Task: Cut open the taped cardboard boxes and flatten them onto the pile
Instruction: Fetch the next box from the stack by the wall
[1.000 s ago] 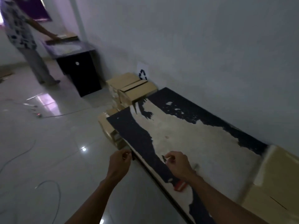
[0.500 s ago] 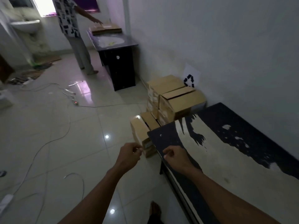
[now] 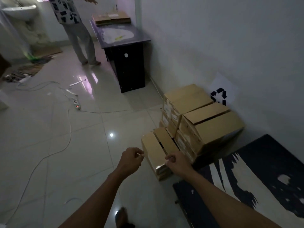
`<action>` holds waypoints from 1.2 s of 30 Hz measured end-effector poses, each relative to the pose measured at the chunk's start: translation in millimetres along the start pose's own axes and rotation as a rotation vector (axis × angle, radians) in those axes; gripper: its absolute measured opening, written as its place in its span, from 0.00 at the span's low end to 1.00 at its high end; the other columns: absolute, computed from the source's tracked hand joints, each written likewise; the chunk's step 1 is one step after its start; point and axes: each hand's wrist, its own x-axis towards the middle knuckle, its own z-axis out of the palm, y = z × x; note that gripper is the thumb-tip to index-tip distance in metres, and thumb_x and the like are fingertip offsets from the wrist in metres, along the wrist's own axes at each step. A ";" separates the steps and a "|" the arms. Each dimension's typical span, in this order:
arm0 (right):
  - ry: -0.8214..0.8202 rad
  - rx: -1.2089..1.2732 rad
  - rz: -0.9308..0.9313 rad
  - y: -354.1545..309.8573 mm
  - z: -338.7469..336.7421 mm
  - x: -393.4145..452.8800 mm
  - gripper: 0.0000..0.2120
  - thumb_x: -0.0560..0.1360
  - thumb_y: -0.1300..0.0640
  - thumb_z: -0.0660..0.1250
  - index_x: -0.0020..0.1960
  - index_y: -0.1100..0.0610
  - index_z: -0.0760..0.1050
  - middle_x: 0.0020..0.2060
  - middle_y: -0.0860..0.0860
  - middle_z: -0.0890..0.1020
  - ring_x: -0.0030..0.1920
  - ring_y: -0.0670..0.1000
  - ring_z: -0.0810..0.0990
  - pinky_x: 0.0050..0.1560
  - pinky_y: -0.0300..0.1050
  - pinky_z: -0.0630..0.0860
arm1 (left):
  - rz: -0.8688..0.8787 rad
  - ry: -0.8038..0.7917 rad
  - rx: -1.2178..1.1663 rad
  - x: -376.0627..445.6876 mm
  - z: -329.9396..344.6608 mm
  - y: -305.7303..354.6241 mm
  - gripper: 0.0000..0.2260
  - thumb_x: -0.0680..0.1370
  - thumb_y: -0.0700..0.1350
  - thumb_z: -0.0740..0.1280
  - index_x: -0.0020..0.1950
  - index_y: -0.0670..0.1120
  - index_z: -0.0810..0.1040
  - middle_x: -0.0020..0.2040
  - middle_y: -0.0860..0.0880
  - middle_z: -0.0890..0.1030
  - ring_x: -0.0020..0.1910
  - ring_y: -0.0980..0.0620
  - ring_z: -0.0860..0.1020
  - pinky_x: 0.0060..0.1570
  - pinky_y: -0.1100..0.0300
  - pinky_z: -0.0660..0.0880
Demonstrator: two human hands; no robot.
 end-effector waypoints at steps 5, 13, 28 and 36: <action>0.039 0.043 0.126 -26.5 17.8 79.5 0.11 0.75 0.62 0.69 0.57 0.58 0.79 0.48 0.52 0.78 0.52 0.52 0.79 0.48 0.41 0.76 | 0.036 -0.090 0.051 102.1 -30.9 -11.1 0.12 0.82 0.42 0.65 0.62 0.40 0.80 0.47 0.45 0.83 0.41 0.51 0.83 0.42 0.64 0.76; 0.127 0.215 0.412 -69.1 54.5 153.7 0.11 0.75 0.63 0.68 0.56 0.57 0.79 0.48 0.51 0.78 0.54 0.54 0.80 0.50 0.42 0.76 | 0.062 -0.330 0.174 230.0 -79.6 -30.5 0.11 0.81 0.43 0.66 0.62 0.41 0.80 0.51 0.43 0.83 0.47 0.48 0.83 0.50 0.55 0.80; 0.373 0.572 0.927 27.5 141.6 252.1 0.13 0.72 0.62 0.68 0.56 0.55 0.79 0.46 0.53 0.81 0.42 0.51 0.78 0.35 0.35 0.68 | -0.018 -0.585 0.377 392.5 3.4 -104.8 0.14 0.80 0.41 0.67 0.64 0.41 0.77 0.35 0.55 0.76 0.50 0.46 0.80 0.56 0.57 0.75; 0.470 0.724 1.162 161.8 217.2 324.0 0.32 0.74 0.52 0.73 0.74 0.56 0.64 0.68 0.57 0.73 0.63 0.58 0.75 0.50 0.40 0.69 | -0.011 -0.527 0.495 503.7 131.8 -207.5 0.31 0.76 0.45 0.74 0.74 0.37 0.66 0.68 0.36 0.74 0.66 0.38 0.73 0.66 0.48 0.70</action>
